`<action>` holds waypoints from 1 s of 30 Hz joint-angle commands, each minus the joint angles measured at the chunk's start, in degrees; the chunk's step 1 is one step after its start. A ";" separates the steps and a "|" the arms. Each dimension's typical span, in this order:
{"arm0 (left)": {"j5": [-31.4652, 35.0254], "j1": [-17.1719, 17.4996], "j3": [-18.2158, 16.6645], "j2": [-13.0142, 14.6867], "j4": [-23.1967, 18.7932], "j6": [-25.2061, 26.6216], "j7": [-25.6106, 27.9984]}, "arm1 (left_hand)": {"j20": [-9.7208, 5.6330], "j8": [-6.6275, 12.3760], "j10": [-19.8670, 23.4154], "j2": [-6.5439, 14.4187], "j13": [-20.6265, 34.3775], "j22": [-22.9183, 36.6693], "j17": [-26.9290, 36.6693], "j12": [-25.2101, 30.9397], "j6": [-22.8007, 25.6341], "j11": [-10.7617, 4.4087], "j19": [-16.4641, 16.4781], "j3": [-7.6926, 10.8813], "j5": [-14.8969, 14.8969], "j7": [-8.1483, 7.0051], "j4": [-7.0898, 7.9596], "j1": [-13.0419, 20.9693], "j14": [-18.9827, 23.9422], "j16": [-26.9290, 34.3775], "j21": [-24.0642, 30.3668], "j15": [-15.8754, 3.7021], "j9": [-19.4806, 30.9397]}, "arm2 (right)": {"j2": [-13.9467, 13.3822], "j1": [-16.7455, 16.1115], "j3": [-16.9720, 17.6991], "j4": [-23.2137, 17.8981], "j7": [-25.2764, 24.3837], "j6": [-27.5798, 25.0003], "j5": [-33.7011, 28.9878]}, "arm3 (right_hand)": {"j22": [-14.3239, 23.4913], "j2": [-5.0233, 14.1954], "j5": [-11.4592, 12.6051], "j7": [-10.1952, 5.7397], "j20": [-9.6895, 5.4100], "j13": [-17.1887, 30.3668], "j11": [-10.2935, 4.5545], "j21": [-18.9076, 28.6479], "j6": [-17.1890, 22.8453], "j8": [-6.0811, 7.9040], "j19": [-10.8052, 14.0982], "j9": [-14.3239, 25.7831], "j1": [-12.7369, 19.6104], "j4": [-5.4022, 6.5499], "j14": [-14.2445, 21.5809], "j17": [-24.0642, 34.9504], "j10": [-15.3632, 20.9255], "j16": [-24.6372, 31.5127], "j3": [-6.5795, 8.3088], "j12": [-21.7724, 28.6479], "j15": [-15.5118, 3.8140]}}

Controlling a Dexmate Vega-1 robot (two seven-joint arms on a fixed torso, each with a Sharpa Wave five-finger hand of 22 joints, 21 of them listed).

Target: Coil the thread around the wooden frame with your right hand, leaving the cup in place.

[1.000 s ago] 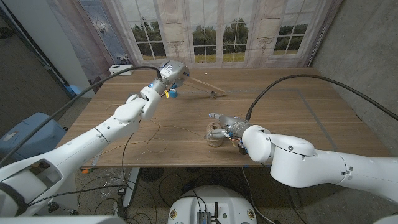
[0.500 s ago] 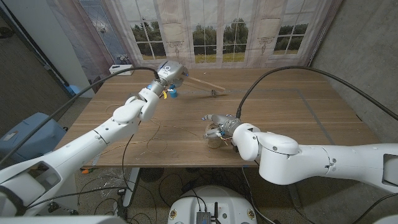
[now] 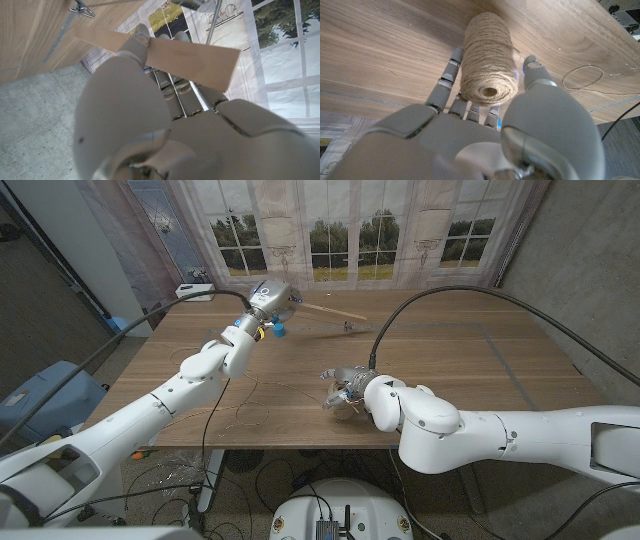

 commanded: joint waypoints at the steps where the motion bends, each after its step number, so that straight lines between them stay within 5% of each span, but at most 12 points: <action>1: -1.72 1.26 -0.89 0.52 -0.74 0.03 0.80 | -4.34 -0.06 0.39 6.55 0.19 0.02 0.10 -0.18 2.06 -0.09 0.41 0.48 0.21 1.76 -0.01 6.00 4.18 0.12 0.64 -6.99 0.13 | 2.13 -7.32 3.39 3.48 8.50 2.70 -18.09 | 3.08 5.15 -0.30 2.50 -4.46 0.68 0.99 7.19 15.70 4.09 5.90 0.04 8.28 -0.66 14.26 5.13 14.21 7.96 1.09 4.87 -9.43; 4: -1.79 1.60 -1.05 0.75 -1.15 0.31 0.69 | -4.37 -0.13 0.38 6.53 0.26 -0.03 0.14 -0.26 2.05 -0.08 0.32 0.52 0.21 1.76 0.02 5.98 4.12 0.04 0.77 -6.99 0.14 | 0.96 -10.84 6.02 3.03 1.34 5.97 -16.63 | 4.43 7.39 -1.95 10.70 -8.84 1.59 2.81 12.80 30.27 7.23 8.03 -0.03 17.19 -1.31 23.83 9.35 25.37 11.92 3.62 8.65 -10.58; 6: -1.94 1.78 -1.16 0.84 -1.33 0.34 0.68 | -4.38 -0.13 0.42 6.52 0.29 -0.05 0.15 -0.26 2.11 -0.06 0.33 0.53 0.21 1.75 0.02 5.98 4.14 0.02 0.82 -6.99 0.15 | 0.48 -12.46 6.90 3.00 -2.26 7.31 -16.56 | 5.66 8.42 -2.96 12.45 -10.44 2.23 3.75 16.78 35.55 7.73 8.77 0.20 22.40 -0.80 27.55 11.38 29.74 12.58 6.13 10.03 -10.66; 11: -3.13 2.13 -1.61 0.73 -1.40 -0.26 1.05 | -4.40 -0.22 0.46 6.50 0.35 -0.12 0.20 -0.37 2.13 -0.01 0.22 0.58 0.22 1.89 0.04 5.98 4.19 -0.04 0.99 -6.99 0.16 | -0.87 -18.39 11.13 2.98 -11.77 12.26 -16.22 | 6.63 8.02 -3.43 13.53 -12.48 2.53 4.80 20.03 37.35 7.38 9.82 0.42 25.12 -0.72 29.84 12.69 32.42 12.78 7.05 10.74 -10.73; 21: -7.24 2.73 -3.05 0.21 -1.16 -2.35 1.60 | -4.43 -0.40 0.60 6.44 0.53 -0.25 0.33 -0.55 2.16 -0.06 0.14 0.69 0.22 1.79 0.05 5.98 4.15 -0.22 1.39 -7.00 0.19 | -2.14 -31.01 22.04 5.27 -29.07 25.77 -15.48 | 7.56 6.98 -3.32 14.53 -12.89 2.30 5.61 23.64 39.68 7.18 10.77 0.57 27.37 -0.75 30.51 13.20 34.65 11.38 7.16 10.89 -10.74; 30: -13.40 3.59 -5.15 -0.30 -0.73 -5.47 1.38 | -4.44 -0.51 0.68 6.39 0.67 -0.35 0.46 -0.74 2.30 -0.09 0.02 0.79 0.22 1.83 0.07 5.97 4.42 -0.25 1.70 -6.99 0.21 | -0.42 -36.87 28.09 8.29 -35.88 33.09 -17.24 | 7.87 6.75 -3.23 14.81 -12.84 2.51 6.15 25.14 40.27 6.81 10.55 0.55 27.92 -0.44 30.67 12.83 36.00 10.23 6.94 11.22 -10.69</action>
